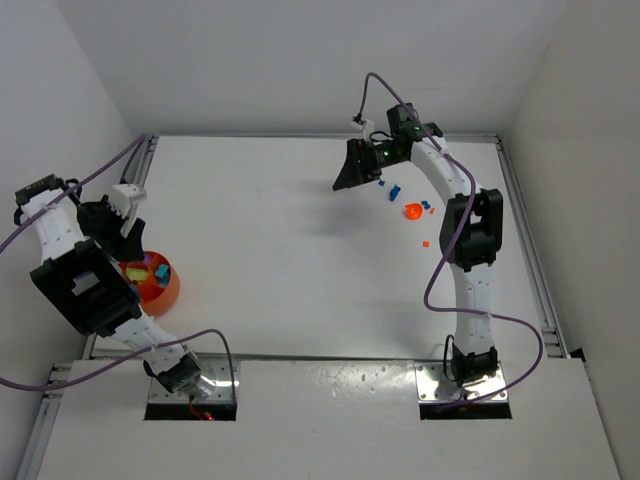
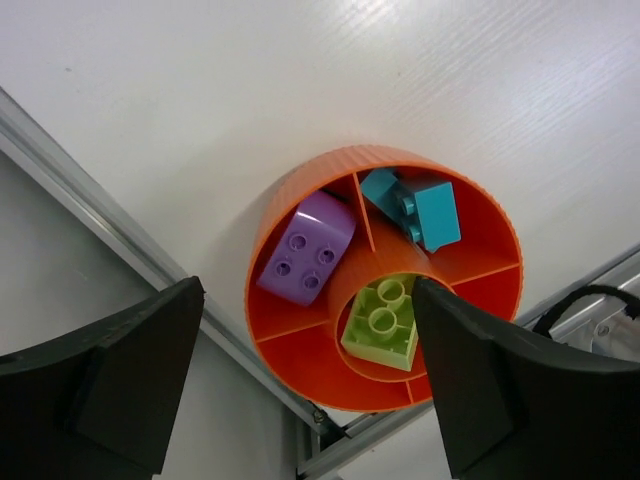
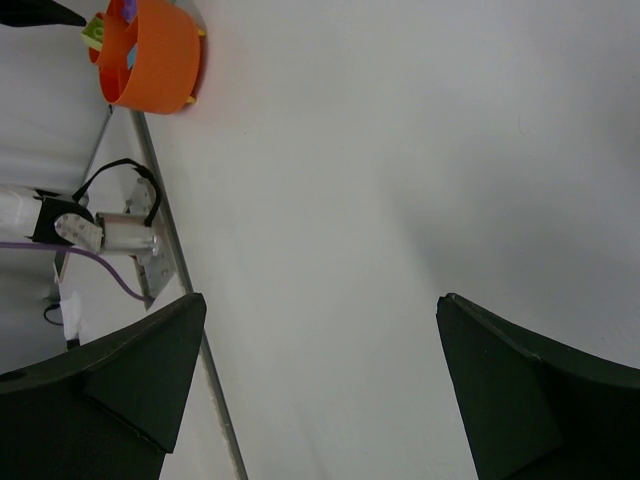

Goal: Sort the legos into containers by color

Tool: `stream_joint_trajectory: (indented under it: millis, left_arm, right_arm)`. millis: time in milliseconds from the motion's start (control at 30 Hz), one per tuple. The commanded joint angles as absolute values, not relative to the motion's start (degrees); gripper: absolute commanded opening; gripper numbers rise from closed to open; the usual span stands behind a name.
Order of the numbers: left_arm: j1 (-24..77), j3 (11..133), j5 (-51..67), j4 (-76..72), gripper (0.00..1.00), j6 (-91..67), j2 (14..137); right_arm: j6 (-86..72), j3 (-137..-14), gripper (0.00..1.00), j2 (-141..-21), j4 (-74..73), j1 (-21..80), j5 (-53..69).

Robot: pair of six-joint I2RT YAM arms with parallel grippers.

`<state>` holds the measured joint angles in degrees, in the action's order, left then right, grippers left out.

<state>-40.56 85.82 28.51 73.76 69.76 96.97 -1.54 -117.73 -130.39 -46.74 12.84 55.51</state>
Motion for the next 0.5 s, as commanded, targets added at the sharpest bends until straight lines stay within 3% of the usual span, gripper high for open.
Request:
stream_joint_trajectory:
  millis: [0, 67, 300, 467]
  left_arm:
    - [-41.2, 90.5, 33.5, 74.5, 0.93, 68.2, 95.6]
    - [-41.2, 94.1, 35.8, 74.5, 1.00, 66.5, 95.6]
    - [-36.9, 108.9, 41.0, 66.6, 1.00, 48.6, 91.6]
    - [-28.1, 110.6, 39.0, 53.9, 1.00, 32.7, 84.5]
  right_arm:
    - [-1.3, -117.7, 0.99, -130.1, -45.4, 13.1, 56.0]
    - [-1.3, -117.7, 0.99, -130.1, -45.4, 13.1, 56.0]
    - [-0.8, -118.2, 0.99, -130.1, -45.4, 13.1, 51.4]
    - [5.8, -118.2, 0.91, -128.4, -47.5, 13.1, 40.6]
